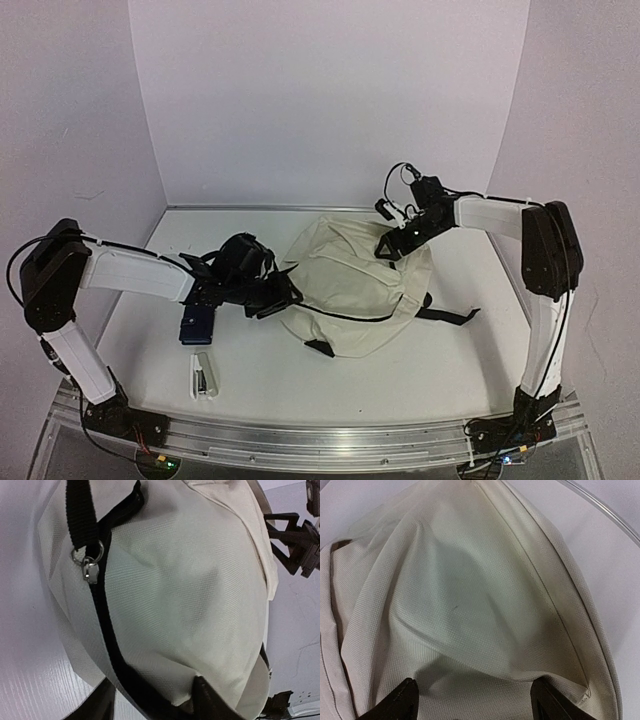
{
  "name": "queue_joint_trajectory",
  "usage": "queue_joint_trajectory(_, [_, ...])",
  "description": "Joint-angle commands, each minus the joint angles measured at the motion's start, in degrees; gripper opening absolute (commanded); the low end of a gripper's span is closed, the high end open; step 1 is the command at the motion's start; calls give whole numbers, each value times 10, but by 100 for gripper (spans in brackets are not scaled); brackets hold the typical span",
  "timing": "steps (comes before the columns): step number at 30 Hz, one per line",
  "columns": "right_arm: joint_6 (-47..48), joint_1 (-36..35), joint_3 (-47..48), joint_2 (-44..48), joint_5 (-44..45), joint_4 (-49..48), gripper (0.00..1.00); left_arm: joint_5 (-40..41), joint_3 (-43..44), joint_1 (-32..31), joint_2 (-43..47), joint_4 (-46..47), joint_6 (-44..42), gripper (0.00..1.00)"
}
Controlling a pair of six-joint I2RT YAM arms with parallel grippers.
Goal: Pack the student bag
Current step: Zip the student bag at the center of the board.
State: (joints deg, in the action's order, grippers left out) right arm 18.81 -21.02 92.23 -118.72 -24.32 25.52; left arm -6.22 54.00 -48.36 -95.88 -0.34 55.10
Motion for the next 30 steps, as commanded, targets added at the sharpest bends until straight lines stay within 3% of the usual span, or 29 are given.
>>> queue_joint_trajectory(1, [12, 0, -47, 5, -36, 39, 74, 33, -1, 13, 3, 30, 17, 33])
queue_joint_trajectory(3, [14, 0, -72, 16, -51, 43, 72, 31, -8, 20, -5, 34, 17, 19])
queue_joint_trajectory(7, [10, -2, -118, 37, -89, 57, 67, 8, -40, 61, -16, 58, 27, 2])
queue_joint_trajectory(13, [22, -33, -193, 78, -130, 75, 66, -17, -38, 132, -14, 36, -19, 0])
queue_joint_trajectory(17, [36, -69, -234, 101, -144, 90, 66, -29, -10, 134, -31, 23, -61, 0])
queue_joint_trajectory(21, [30, -73, -207, 118, -170, 115, 65, -38, -20, 133, -25, 51, -82, 0])
queue_joint_trajectory(25, [-11, -76, -110, 132, -184, 117, 65, -20, -24, 133, -1, 34, -103, 3])
queue_joint_trajectory(30, [-93, -111, 58, 64, -166, 102, 66, 3, -41, 133, 42, 26, -109, 35])
